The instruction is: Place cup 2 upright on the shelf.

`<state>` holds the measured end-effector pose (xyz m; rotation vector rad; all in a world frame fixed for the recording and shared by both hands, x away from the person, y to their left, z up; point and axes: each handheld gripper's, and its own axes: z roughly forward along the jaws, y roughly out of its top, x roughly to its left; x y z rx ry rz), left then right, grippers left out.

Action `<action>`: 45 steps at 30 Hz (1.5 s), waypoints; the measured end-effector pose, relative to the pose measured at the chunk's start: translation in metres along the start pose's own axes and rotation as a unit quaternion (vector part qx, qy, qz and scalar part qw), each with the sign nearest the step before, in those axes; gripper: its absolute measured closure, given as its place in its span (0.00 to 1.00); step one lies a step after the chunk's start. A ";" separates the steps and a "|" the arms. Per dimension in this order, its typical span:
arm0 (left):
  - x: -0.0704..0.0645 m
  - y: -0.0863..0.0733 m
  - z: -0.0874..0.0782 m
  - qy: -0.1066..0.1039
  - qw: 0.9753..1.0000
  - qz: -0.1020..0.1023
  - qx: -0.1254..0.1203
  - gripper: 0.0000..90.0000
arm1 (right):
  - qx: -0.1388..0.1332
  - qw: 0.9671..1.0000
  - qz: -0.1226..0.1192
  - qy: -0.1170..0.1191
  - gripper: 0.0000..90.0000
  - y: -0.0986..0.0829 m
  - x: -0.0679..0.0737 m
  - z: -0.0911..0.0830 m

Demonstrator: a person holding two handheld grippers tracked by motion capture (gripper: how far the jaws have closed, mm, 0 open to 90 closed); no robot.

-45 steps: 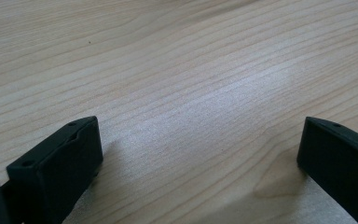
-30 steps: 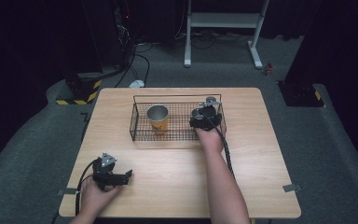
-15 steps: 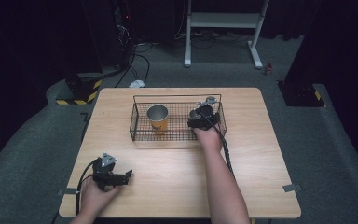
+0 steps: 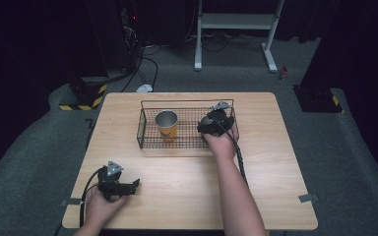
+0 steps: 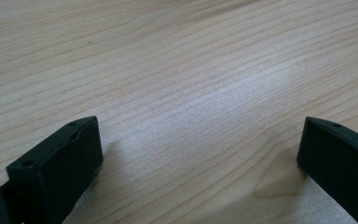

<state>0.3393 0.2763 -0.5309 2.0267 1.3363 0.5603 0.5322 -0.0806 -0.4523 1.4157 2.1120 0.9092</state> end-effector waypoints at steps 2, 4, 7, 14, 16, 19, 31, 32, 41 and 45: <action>0.000 0.000 0.000 0.000 1.000 0.000 0.000 0.00 | -0.008 1.000 -0.004 0.001 0.11 0.001 0.001 -0.004; 0.000 0.000 0.000 0.000 1.000 0.000 0.000 0.00 | -0.014 1.000 -0.004 0.000 0.11 0.002 0.002 -0.007; 0.000 0.000 0.000 0.000 1.000 0.000 0.000 0.00 | -0.021 1.000 -0.007 0.002 0.11 0.001 0.002 -0.012; 0.000 0.000 0.000 0.000 1.000 0.000 0.000 0.00 | -0.053 0.999 -0.013 0.003 0.11 -0.004 0.002 -0.033; 0.000 0.000 0.000 0.000 1.000 0.000 0.000 0.00 | -0.055 0.998 -0.014 0.003 0.11 -0.005 0.001 -0.035; 0.000 0.000 0.000 0.000 1.000 0.000 0.000 0.00 | -0.068 0.998 -0.016 0.004 0.11 -0.011 -0.001 -0.048; 0.000 0.000 0.000 0.000 1.000 0.000 0.000 0.00 | -0.105 0.994 -0.025 0.011 0.13 -0.036 -0.009 -0.085; 0.000 0.000 0.000 0.000 1.000 0.000 0.000 0.00 | -0.107 0.994 -0.026 0.011 0.13 -0.038 -0.009 -0.088; 0.000 0.000 0.000 0.000 1.000 0.000 0.000 0.00 | -0.120 0.992 -0.029 0.016 0.14 -0.058 -0.011 -0.109; 0.000 0.000 0.000 0.000 1.000 0.000 0.000 0.00 | -0.124 0.992 -0.028 0.018 0.14 -0.069 -0.011 -0.115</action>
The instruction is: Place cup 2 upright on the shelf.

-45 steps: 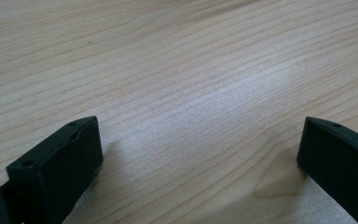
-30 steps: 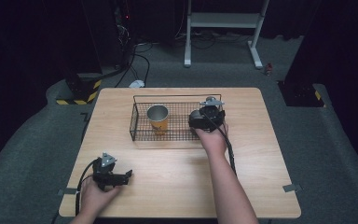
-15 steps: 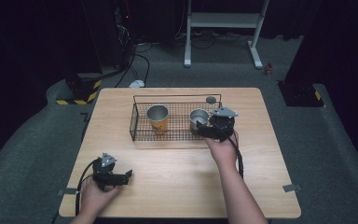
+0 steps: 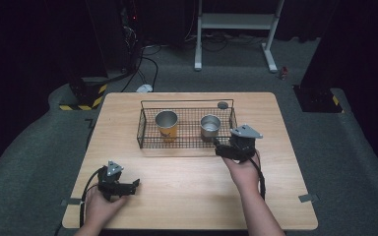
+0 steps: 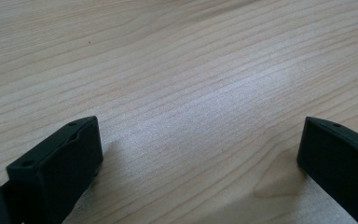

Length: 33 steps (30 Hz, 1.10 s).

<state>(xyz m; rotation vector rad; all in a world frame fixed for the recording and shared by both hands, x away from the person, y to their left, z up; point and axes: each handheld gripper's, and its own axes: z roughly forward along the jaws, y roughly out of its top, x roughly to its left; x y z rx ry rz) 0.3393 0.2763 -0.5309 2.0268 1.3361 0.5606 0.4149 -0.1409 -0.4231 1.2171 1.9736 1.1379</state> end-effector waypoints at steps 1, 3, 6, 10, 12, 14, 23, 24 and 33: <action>0.000 0.000 0.000 0.000 1.000 0.000 0.000 0.00 | 0.000 1.000 0.000 0.000 0.14 0.000 0.000 0.000; 0.000 0.000 0.000 0.000 1.000 0.000 0.000 0.00 | -0.001 1.000 0.000 0.000 0.14 -0.005 -0.001 -0.004; 0.000 0.000 0.000 0.000 1.000 0.000 0.000 0.00 | 0.002 1.000 -0.001 -0.003 0.14 -0.016 -0.002 -0.012; 0.000 0.000 0.000 0.000 1.000 0.000 0.000 0.00 | 0.004 1.000 -0.003 -0.006 0.13 -0.026 -0.004 -0.018; 0.000 0.000 0.000 0.000 1.000 0.000 0.000 0.00 | 0.004 1.000 -0.005 -0.010 0.13 -0.034 -0.007 -0.022; 0.000 0.000 0.000 0.000 1.000 0.000 0.000 0.00 | 0.009 1.000 -0.003 -0.012 0.13 -0.046 -0.011 -0.027; 0.000 0.000 0.000 0.000 1.000 0.000 0.000 0.00 | 0.042 0.999 0.010 -0.020 0.13 -0.080 -0.023 -0.034; 0.000 0.000 0.000 0.000 1.000 0.000 0.000 0.00 | 0.049 0.998 0.011 -0.022 0.13 -0.086 -0.024 -0.034; 0.000 0.000 0.000 0.001 1.000 0.001 0.000 0.00 | 0.112 0.993 0.014 -0.027 0.13 -0.125 -0.034 -0.032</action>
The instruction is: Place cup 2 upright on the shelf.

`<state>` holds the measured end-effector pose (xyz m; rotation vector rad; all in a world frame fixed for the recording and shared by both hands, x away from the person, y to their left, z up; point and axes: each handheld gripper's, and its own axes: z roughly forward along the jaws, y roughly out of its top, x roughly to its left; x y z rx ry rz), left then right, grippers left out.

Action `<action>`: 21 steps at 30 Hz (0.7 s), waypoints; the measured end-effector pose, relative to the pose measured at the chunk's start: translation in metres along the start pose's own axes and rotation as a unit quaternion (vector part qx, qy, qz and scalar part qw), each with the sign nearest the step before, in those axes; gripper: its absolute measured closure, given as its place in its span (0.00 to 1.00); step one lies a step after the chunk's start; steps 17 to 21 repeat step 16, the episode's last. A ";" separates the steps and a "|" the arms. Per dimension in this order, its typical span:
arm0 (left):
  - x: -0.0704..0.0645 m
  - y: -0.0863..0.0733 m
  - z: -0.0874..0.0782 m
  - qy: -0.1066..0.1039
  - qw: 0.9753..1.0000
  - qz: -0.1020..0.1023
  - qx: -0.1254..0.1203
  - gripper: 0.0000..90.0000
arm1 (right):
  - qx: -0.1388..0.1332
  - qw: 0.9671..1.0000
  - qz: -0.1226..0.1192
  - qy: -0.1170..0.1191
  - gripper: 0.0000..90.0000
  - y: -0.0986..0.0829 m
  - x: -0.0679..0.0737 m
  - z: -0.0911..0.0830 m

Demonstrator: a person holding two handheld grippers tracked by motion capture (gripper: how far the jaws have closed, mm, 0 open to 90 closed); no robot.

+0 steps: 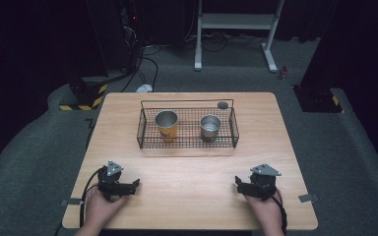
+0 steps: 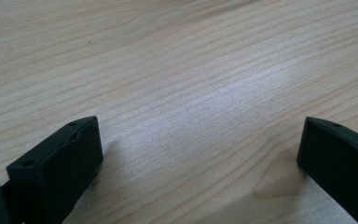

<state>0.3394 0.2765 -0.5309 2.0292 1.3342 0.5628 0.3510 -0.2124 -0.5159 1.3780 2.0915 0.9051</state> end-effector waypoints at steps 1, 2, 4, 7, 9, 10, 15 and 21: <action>0.000 0.000 0.000 0.000 1.000 0.000 0.000 0.00 | 0.005 1.000 -0.001 -0.002 0.13 -0.003 -0.001 0.001; 0.000 0.000 0.000 0.000 1.000 0.000 0.000 0.00 | 0.010 1.000 0.000 -0.005 0.13 -0.006 -0.001 0.003; 0.000 0.000 0.000 0.000 1.000 0.000 0.000 0.00 | 0.026 1.000 0.004 -0.004 0.13 -0.008 -0.002 0.004; 0.000 0.000 0.000 0.000 1.000 -0.001 -0.001 0.00 | 0.028 1.000 0.009 -0.006 0.11 -0.008 -0.003 0.005; 0.000 0.000 0.000 0.000 1.000 -0.001 0.000 0.00 | 0.032 0.999 0.015 -0.004 0.11 -0.007 -0.004 0.005; 0.000 0.000 0.000 0.000 1.000 -0.001 0.000 0.00 | 0.032 0.999 0.015 -0.005 0.11 -0.008 -0.004 0.005; 0.000 0.000 0.000 0.000 1.000 -0.001 -0.001 0.00 | 0.029 0.999 0.016 -0.011 0.10 -0.008 -0.003 0.005; 0.000 0.000 0.000 0.000 1.000 -0.001 0.000 0.00 | 0.030 0.999 0.018 -0.012 0.10 -0.008 -0.003 0.006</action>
